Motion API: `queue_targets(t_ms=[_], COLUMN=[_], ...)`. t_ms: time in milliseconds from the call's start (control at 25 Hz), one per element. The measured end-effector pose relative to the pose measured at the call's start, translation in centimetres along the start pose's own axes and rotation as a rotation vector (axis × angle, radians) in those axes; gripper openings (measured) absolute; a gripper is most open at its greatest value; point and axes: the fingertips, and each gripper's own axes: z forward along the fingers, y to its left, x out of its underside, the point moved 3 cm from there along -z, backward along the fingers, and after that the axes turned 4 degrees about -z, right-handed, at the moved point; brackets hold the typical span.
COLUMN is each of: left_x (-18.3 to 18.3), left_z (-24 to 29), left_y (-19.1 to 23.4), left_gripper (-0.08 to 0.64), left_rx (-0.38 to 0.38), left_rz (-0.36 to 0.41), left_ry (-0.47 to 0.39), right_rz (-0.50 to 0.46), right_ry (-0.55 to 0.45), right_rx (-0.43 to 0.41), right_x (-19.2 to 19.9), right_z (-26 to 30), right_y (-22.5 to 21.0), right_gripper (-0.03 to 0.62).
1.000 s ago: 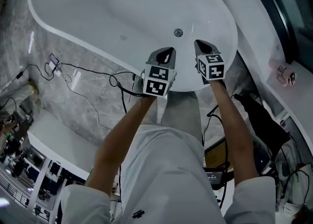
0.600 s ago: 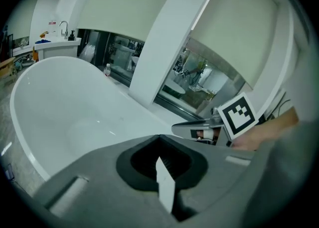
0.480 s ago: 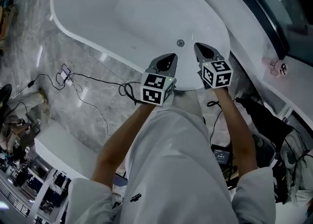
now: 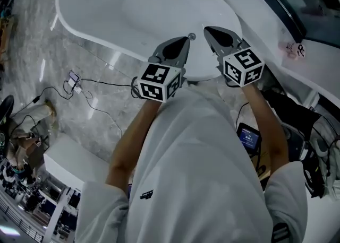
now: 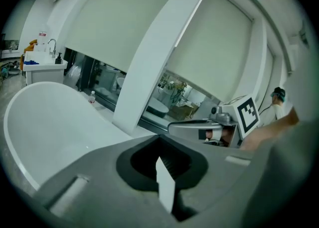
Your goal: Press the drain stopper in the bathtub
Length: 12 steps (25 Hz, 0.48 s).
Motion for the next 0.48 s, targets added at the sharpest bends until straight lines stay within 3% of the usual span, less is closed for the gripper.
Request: queue_targets(t_ms=[480], left_x=[-7.0], left_z=[-7.7], left_y=[-7.9], left_gripper=[0.003], left_rx=[0.100], left_rz=[0.142], left_ry=[-0.122], right_rz=[-0.029], right_ry=[-0.211], right_rx=[-0.016], right_x=[-7.8], right_z=[-8.8], right_y=[5.9], right_gripper=[0.003])
